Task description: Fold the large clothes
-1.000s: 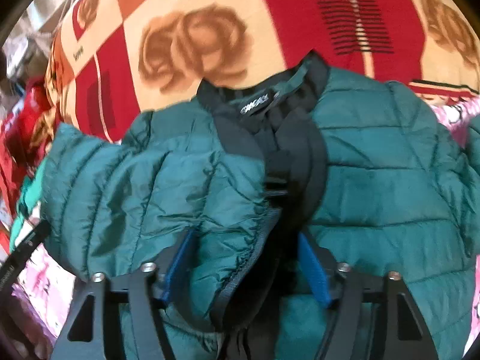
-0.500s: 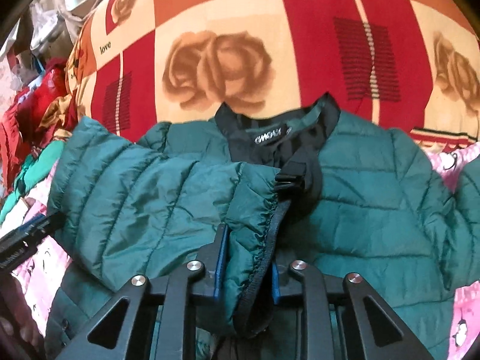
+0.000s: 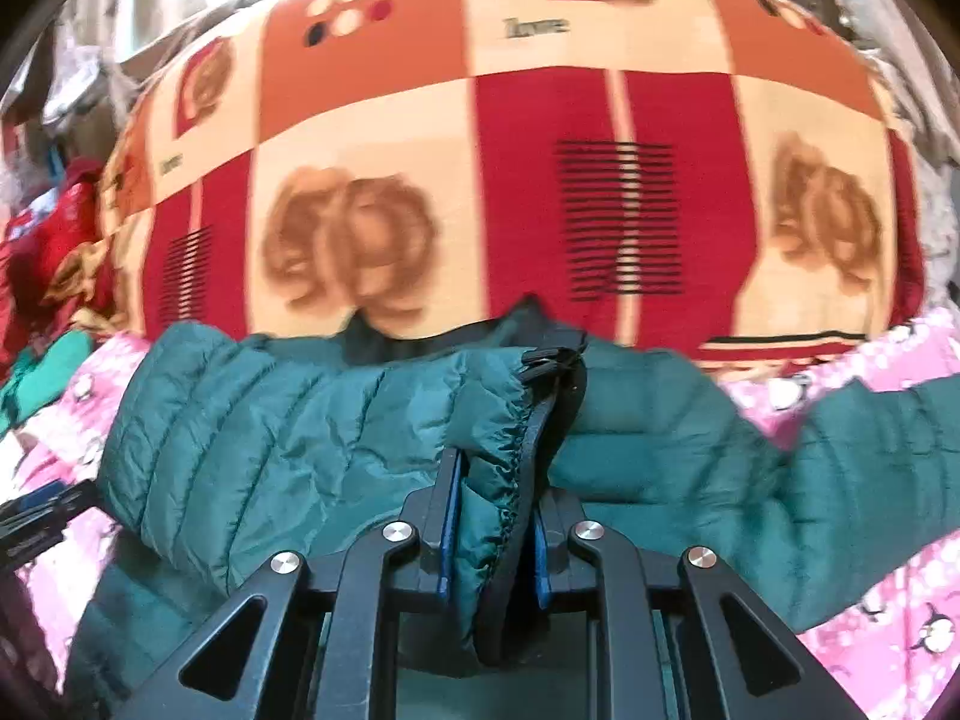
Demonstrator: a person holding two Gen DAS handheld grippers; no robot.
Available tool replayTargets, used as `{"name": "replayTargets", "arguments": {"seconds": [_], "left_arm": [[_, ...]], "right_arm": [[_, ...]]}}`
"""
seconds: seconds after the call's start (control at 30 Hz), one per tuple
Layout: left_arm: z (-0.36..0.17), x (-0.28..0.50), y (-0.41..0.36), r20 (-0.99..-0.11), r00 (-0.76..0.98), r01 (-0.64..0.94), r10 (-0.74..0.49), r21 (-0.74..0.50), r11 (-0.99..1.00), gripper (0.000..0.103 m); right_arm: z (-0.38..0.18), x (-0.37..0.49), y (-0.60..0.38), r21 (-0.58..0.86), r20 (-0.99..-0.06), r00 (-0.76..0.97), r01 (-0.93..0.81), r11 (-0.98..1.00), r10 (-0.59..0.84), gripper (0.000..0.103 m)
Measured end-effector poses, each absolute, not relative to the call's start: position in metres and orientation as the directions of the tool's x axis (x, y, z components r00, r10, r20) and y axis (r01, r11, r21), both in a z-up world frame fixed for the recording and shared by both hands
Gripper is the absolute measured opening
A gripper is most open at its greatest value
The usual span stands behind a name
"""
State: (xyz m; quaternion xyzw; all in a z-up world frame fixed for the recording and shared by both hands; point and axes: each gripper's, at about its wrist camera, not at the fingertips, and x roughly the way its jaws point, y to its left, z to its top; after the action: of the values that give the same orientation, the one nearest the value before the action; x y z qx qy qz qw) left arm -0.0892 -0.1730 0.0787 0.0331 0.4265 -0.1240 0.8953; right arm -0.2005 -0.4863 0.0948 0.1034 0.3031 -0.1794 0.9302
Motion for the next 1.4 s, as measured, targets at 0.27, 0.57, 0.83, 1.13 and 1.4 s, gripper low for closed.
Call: {"name": "replayTargets", "arguments": {"seconds": [0.27, 0.57, 0.83, 1.13, 1.4], "left_arm": [[0.072, -0.086, -0.176, -0.779, 0.593, 0.252, -0.202, -0.058, 0.966, 0.07], [0.073, -0.086, -0.188, -0.779, 0.575, 0.297, -0.25, -0.086, 0.951, 0.07], [0.085, -0.069, -0.217, -0.786, 0.519, 0.35, -0.336, -0.163, 0.922, 0.07], [0.044, -0.047, -0.24, -0.836, 0.486, 0.366, -0.254, -0.07, 0.928, 0.074], [0.029, -0.045, -0.238, -0.834, 0.496, 0.345, -0.244, -0.069, 0.936, 0.084]], "right_arm": [[0.071, -0.201, -0.539, -0.024, -0.637, 0.649, 0.524, 0.851, -0.417, 0.014], [0.027, -0.193, -0.572, 0.042, -0.731, 0.575, 0.576, 0.816, -0.368, 0.039], [0.069, -0.217, -0.551, 0.156, -0.699, 0.672, 0.475, 0.866, -0.242, 0.05], [0.051, -0.161, -0.507, 0.227, -0.711, 0.698, 0.342, 0.912, -0.085, 0.05], [0.018, -0.137, -0.522, 0.208, -0.728, 0.676, 0.377, 0.902, -0.114, 0.05]]}}
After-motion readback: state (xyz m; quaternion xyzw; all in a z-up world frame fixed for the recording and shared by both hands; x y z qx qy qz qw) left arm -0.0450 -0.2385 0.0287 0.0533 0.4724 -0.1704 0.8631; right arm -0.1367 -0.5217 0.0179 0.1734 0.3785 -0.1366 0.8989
